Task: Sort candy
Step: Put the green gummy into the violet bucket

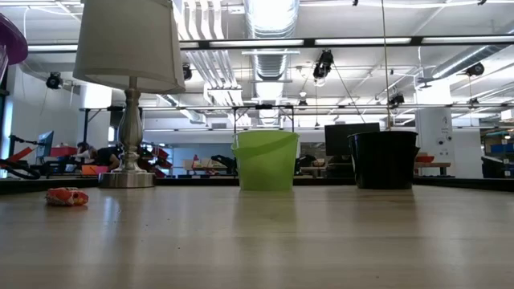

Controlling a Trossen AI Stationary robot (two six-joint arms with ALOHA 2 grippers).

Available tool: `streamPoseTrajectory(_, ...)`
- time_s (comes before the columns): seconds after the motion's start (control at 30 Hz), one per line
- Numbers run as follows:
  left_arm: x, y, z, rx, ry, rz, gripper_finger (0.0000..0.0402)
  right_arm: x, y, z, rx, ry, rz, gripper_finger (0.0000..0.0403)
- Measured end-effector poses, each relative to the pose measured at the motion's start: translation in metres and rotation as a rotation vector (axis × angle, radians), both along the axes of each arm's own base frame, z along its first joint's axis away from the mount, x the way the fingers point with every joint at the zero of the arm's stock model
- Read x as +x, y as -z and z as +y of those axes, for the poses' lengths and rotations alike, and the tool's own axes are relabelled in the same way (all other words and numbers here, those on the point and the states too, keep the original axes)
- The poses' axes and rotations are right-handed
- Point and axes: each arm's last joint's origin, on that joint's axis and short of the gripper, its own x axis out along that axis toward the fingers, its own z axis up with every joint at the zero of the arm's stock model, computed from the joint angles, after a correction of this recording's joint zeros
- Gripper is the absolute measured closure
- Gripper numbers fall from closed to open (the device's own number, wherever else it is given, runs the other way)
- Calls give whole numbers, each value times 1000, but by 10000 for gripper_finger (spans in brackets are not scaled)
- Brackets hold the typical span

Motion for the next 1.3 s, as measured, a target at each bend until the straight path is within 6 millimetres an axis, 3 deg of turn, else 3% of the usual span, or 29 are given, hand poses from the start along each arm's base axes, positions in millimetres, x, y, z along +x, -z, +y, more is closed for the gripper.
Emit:
streamPoseTrajectory(0.3, -2, 2, 1, 7, 3, 27, 401, 2, 0, -6, 48, -26, 11, 322)
streamPoseTrajectory(0.6, -12, 9, -2, -162, 105, 204, 401, -6, 2, -9, 21, -26, 83, 291)
streamPoseTrajectory(0.77, -29, 19, -4, -343, 146, 479, 401, -16, 3, -12, 8, -17, 168, 283)
streamPoseTrajectory(0.9, -43, 24, -7, -367, 132, 631, 401, -19, 6, -13, 28, 3, 213, 283)
streamPoseTrajectory(1.3, -55, 30, -17, -387, 155, 750, 401, -20, 7, -13, 69, 34, 226, 280)
